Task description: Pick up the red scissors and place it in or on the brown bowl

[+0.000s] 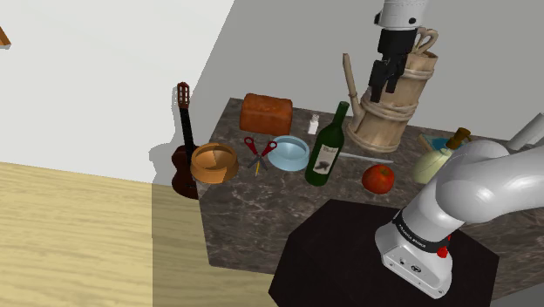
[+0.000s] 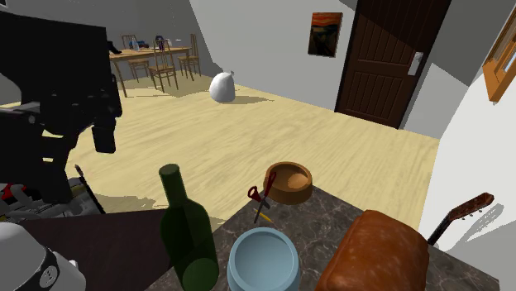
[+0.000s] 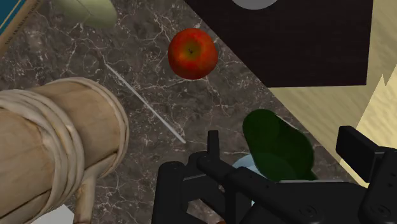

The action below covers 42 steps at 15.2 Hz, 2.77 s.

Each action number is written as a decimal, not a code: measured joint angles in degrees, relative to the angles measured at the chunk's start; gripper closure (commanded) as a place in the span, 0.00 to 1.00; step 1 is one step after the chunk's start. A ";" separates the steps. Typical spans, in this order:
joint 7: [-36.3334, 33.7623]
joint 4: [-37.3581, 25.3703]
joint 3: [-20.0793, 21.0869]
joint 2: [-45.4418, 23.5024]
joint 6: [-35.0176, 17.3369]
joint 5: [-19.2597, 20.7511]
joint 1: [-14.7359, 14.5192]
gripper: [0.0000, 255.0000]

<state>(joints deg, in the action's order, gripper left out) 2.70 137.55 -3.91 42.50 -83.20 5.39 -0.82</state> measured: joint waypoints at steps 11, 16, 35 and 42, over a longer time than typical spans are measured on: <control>4.56 0.79 1.29 -14.06 -16.62 -1.44 -4.90 0.00; 6.95 -0.28 2.55 -22.42 -25.02 -2.24 -7.47 0.00; 13.61 -13.96 8.14 -53.47 -46.21 -1.66 -14.13 0.00; 13.44 -12.83 7.98 -56.05 -49.94 -1.21 -14.11 0.00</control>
<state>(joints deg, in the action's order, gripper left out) 16.15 124.72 4.07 -13.55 -133.14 4.18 -14.93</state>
